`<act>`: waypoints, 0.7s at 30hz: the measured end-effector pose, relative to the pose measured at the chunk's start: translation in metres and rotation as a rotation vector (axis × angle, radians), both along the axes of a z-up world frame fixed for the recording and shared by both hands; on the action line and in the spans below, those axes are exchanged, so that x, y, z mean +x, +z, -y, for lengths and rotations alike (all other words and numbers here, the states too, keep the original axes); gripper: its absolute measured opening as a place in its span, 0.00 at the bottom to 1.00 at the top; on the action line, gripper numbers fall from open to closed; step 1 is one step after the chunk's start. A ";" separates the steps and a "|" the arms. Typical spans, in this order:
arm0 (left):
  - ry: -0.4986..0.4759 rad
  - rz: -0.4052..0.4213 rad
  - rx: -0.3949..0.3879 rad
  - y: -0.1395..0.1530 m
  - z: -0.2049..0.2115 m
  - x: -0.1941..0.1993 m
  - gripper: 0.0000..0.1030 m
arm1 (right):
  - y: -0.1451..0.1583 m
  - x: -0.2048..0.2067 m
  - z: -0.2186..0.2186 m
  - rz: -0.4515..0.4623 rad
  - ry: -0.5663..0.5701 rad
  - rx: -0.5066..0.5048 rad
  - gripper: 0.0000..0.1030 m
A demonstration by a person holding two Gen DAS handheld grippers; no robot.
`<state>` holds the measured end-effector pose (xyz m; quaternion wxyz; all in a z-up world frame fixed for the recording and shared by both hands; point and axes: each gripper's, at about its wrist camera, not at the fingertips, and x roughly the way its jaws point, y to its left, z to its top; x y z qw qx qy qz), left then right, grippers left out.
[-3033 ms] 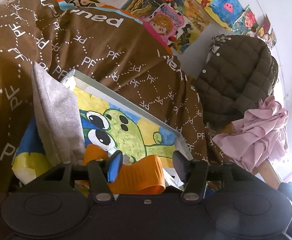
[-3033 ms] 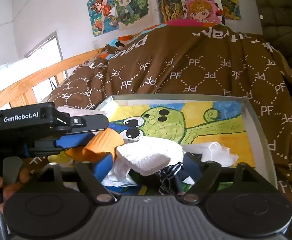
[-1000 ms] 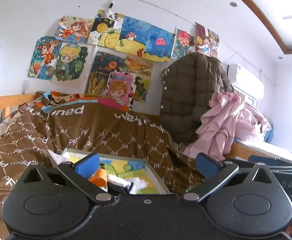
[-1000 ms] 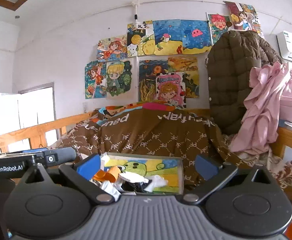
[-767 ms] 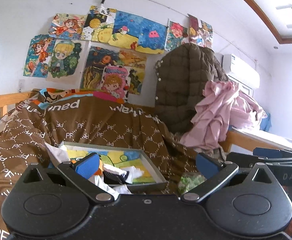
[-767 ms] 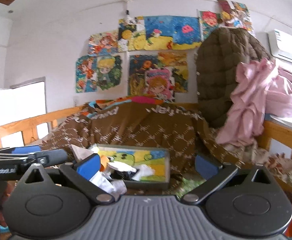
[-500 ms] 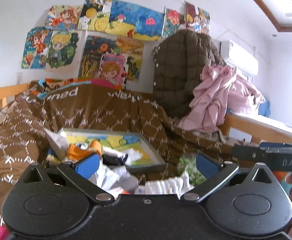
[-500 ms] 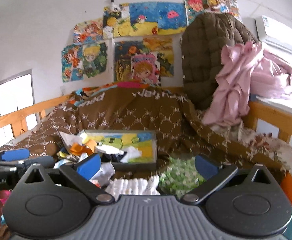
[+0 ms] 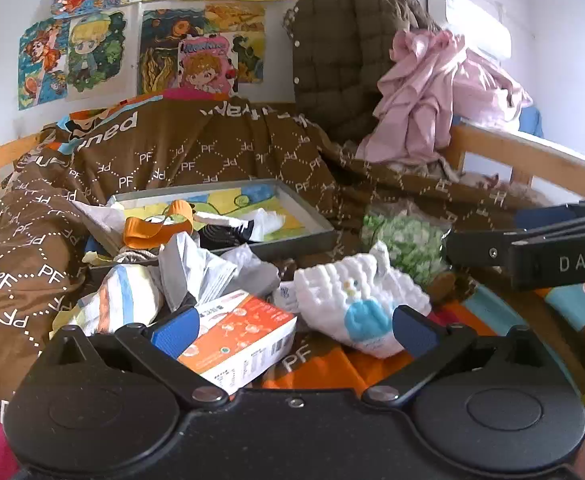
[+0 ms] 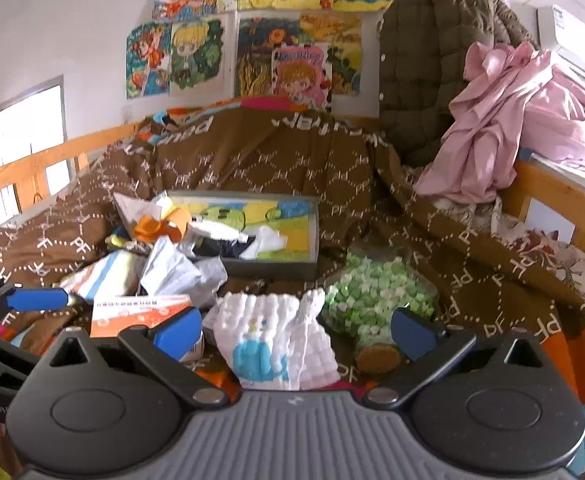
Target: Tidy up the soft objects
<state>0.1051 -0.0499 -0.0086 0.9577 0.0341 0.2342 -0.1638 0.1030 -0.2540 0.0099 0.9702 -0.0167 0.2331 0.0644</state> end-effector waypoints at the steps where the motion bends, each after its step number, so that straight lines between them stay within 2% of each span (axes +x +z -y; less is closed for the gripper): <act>1: -0.002 -0.006 0.012 -0.002 0.001 0.000 0.99 | -0.001 0.002 0.000 -0.011 -0.001 0.000 1.00; 6: -0.009 -0.036 0.040 -0.008 0.004 0.003 0.99 | -0.010 0.013 0.005 -0.095 -0.022 0.018 1.00; 11: -0.033 -0.048 0.058 -0.014 0.009 0.005 0.99 | -0.019 0.026 0.019 -0.181 -0.058 0.087 1.00; 17: -0.059 -0.075 0.062 -0.022 0.014 0.010 0.99 | -0.033 0.049 0.025 -0.293 -0.021 0.179 1.00; 21: -0.064 -0.085 0.071 -0.026 0.016 0.013 0.99 | -0.039 0.066 0.021 -0.319 -0.001 0.195 1.00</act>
